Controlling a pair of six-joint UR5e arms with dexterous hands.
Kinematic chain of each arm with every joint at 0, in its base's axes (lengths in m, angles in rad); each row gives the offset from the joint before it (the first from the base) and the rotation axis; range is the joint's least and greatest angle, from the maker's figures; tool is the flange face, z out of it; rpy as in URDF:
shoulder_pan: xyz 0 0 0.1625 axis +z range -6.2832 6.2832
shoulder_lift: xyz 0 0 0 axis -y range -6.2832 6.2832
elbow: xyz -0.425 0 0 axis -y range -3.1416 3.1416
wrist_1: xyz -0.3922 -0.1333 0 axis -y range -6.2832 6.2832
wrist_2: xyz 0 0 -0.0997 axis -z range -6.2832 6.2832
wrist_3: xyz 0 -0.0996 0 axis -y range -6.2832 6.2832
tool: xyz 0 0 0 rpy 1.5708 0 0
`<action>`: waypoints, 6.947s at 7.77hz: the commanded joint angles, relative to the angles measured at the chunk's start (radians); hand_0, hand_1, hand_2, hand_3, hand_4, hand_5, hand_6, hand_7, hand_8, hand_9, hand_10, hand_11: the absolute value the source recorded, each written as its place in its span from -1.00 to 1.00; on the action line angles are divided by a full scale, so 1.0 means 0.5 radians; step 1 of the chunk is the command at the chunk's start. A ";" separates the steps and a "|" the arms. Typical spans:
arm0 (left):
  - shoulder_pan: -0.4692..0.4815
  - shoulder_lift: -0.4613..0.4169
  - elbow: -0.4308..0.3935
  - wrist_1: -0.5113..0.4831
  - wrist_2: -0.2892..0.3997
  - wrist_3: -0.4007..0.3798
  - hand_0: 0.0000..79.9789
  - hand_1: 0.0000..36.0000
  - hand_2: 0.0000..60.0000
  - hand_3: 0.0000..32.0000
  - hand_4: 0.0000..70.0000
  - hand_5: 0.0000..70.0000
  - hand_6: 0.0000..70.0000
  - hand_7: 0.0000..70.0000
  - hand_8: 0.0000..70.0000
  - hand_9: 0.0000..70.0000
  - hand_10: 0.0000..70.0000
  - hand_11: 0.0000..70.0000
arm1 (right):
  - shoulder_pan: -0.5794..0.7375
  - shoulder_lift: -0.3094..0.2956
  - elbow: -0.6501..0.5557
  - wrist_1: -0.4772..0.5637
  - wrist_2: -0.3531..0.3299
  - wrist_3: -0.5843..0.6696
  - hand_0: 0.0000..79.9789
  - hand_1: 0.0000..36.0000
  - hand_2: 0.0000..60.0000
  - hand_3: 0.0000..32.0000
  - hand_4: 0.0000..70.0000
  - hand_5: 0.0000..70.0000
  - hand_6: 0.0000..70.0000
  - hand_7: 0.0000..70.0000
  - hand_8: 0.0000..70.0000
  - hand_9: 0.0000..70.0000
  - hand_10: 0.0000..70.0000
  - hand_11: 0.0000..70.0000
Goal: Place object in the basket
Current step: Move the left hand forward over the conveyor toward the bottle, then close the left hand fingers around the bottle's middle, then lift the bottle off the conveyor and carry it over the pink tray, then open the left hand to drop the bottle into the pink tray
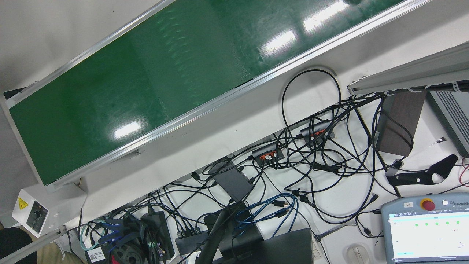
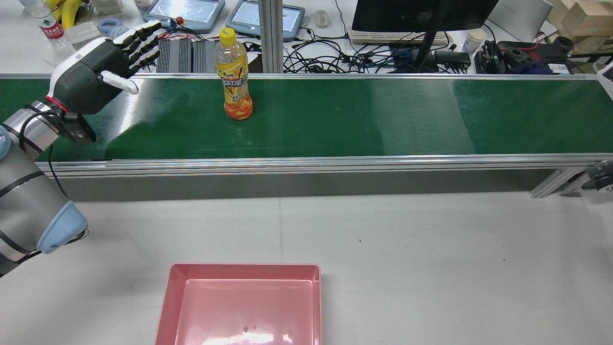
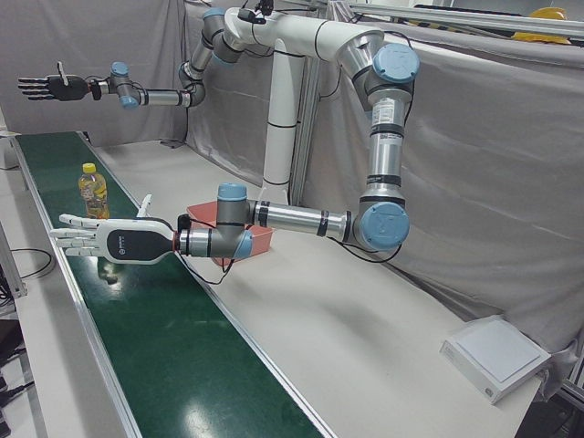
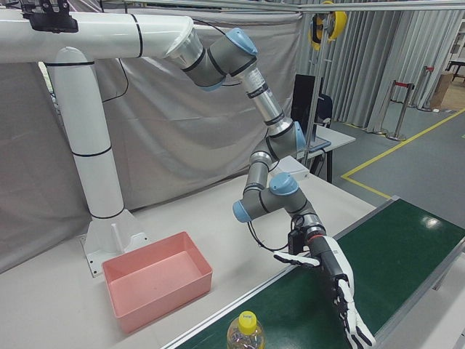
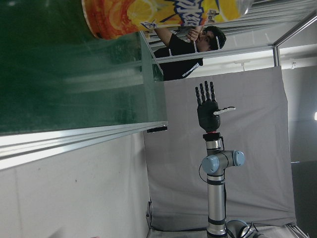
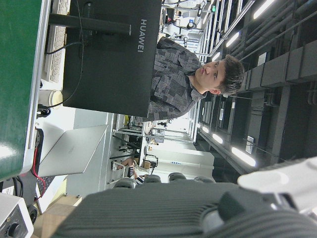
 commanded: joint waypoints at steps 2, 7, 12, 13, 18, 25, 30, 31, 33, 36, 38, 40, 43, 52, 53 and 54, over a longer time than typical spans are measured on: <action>0.093 -0.048 0.015 -0.042 -0.170 0.119 0.30 -0.95 -1.00 -0.94 -0.71 -0.62 -1.00 -1.00 -0.93 -0.92 -0.88 -0.79 | 0.000 0.000 0.002 0.000 0.000 0.000 -1.00 -1.00 -1.00 -1.00 -1.00 -1.00 -1.00 -1.00 -1.00 -1.00 -1.00 -1.00; 0.093 -0.229 0.221 0.001 -0.057 0.113 0.37 -0.76 -1.00 -0.95 -0.70 -0.62 -1.00 -1.00 -0.93 -0.93 -0.95 -0.89 | 0.000 0.000 0.002 0.000 0.000 0.000 -1.00 -1.00 -1.00 -1.00 -1.00 -1.00 -1.00 -1.00 -1.00 -1.00 -1.00 -1.00; 0.093 -0.256 0.212 0.056 0.111 0.095 0.39 -0.73 -1.00 -1.00 -0.69 -0.58 -1.00 -0.99 -0.91 -0.91 -0.93 -0.87 | 0.000 0.000 0.002 0.000 0.000 0.000 -1.00 -1.00 -1.00 -1.00 -1.00 -1.00 -1.00 -1.00 -1.00 -1.00 -1.00 -1.00; 0.093 -0.272 0.209 0.056 0.121 0.092 0.40 -0.69 -1.00 -1.00 -0.68 -0.57 -0.99 -0.99 -0.91 -0.90 -0.93 -0.85 | 0.000 0.000 0.002 0.000 0.000 0.000 -1.00 -1.00 -1.00 -1.00 -1.00 -1.00 -1.00 -1.00 -1.00 -1.00 -1.00 -1.00; 0.078 -0.373 0.221 0.169 0.096 0.012 1.00 0.04 -0.87 -1.00 0.77 1.00 0.59 1.00 0.78 1.00 1.00 1.00 | 0.000 0.000 0.002 0.000 0.000 0.000 -1.00 -1.00 -1.00 -1.00 -1.00 -1.00 -1.00 -1.00 -1.00 -1.00 -1.00 -1.00; 0.124 -0.312 -0.104 0.225 0.127 0.018 0.38 0.25 1.00 -1.00 0.17 1.00 0.70 1.00 1.00 1.00 1.00 1.00 | 0.000 0.000 0.002 0.000 0.000 0.000 -1.00 -1.00 -1.00 -1.00 -1.00 -1.00 -1.00 -1.00 -1.00 -1.00 -1.00 -1.00; 0.528 0.025 -0.644 0.283 0.139 0.051 0.43 0.11 0.50 -1.00 0.05 1.00 0.52 1.00 1.00 1.00 1.00 1.00 | 0.000 0.000 0.002 0.000 0.000 0.000 -1.00 -1.00 -1.00 -1.00 -1.00 -1.00 -1.00 -1.00 -1.00 -1.00 -1.00 -1.00; 0.620 0.062 -0.726 0.289 0.142 0.109 0.45 0.10 0.35 -1.00 0.03 1.00 0.48 1.00 0.97 1.00 1.00 1.00 | 0.000 0.000 0.002 0.000 0.000 0.000 -1.00 -1.00 -1.00 -1.00 -1.00 -1.00 -1.00 -1.00 -1.00 -1.00 -1.00 -1.00; 0.774 0.130 -0.828 0.332 0.139 0.195 0.47 0.12 0.31 -1.00 0.06 1.00 0.47 1.00 0.94 1.00 1.00 1.00 | 0.000 0.000 0.002 0.000 0.000 0.000 -1.00 -1.00 -1.00 -1.00 -1.00 -1.00 -1.00 -1.00 -1.00 -1.00 -1.00 -1.00; 0.903 0.200 -0.859 0.351 0.139 0.266 0.52 0.12 0.08 -1.00 0.00 1.00 0.35 1.00 0.87 1.00 1.00 1.00 | 0.003 0.000 0.002 0.000 0.000 0.000 -1.00 -1.00 -1.00 -1.00 -1.00 -1.00 -1.00 -1.00 -1.00 -1.00 -1.00 -1.00; 0.958 0.271 -0.896 0.360 0.139 0.275 0.40 -0.08 -0.11 -1.00 0.05 1.00 0.19 0.91 0.60 1.00 1.00 1.00 | 0.000 0.000 0.002 0.000 0.000 0.000 -1.00 -1.00 -1.00 -1.00 -1.00 -1.00 -1.00 -1.00 -1.00 -1.00 -1.00 -1.00; 0.946 0.280 -0.911 0.360 0.139 0.285 0.32 -0.58 -1.00 -1.00 -0.13 1.00 -0.32 0.29 0.11 0.55 0.48 1.00 | 0.000 0.000 -0.001 0.000 0.000 0.000 -1.00 -1.00 -1.00 -1.00 -1.00 -1.00 -1.00 -1.00 -1.00 -1.00 -1.00 -1.00; 0.952 0.555 -1.113 0.177 0.130 0.276 0.29 -1.00 -1.00 -1.00 -0.41 0.16 -0.81 -0.67 -0.61 -0.49 -0.28 0.06 | 0.000 0.000 0.002 0.000 0.000 0.000 -1.00 -1.00 -1.00 -1.00 -1.00 -1.00 -1.00 -1.00 -1.00 -1.00 -1.00 -1.00; 0.955 0.600 -1.132 0.087 0.142 0.251 0.30 -0.89 -1.00 -1.00 -0.57 -0.43 -0.95 -0.92 -0.91 -0.89 -0.72 -0.57 | 0.000 0.000 -0.001 0.000 0.000 0.000 -1.00 -1.00 -1.00 -1.00 -1.00 -1.00 -1.00 -1.00 -1.00 -1.00 -1.00 -1.00; 0.952 0.597 -1.132 0.081 0.142 0.208 0.29 -0.93 -1.00 -1.00 -0.57 -0.38 -0.94 -0.91 -0.89 -0.87 -0.70 -0.54 | 0.000 0.000 -0.001 0.000 0.000 0.000 -1.00 -1.00 -1.00 -1.00 -1.00 -1.00 -1.00 -1.00 -1.00 -1.00 -1.00 -1.00; 0.940 0.597 -1.129 0.072 0.142 0.163 0.29 -0.96 -1.00 -1.00 -0.55 -0.27 -0.91 -0.89 -0.86 -0.80 -0.64 -0.46 | 0.000 0.000 -0.001 0.000 0.000 0.000 -1.00 -1.00 -1.00 -1.00 -1.00 -1.00 -1.00 -1.00 -1.00 -1.00 -1.00 -1.00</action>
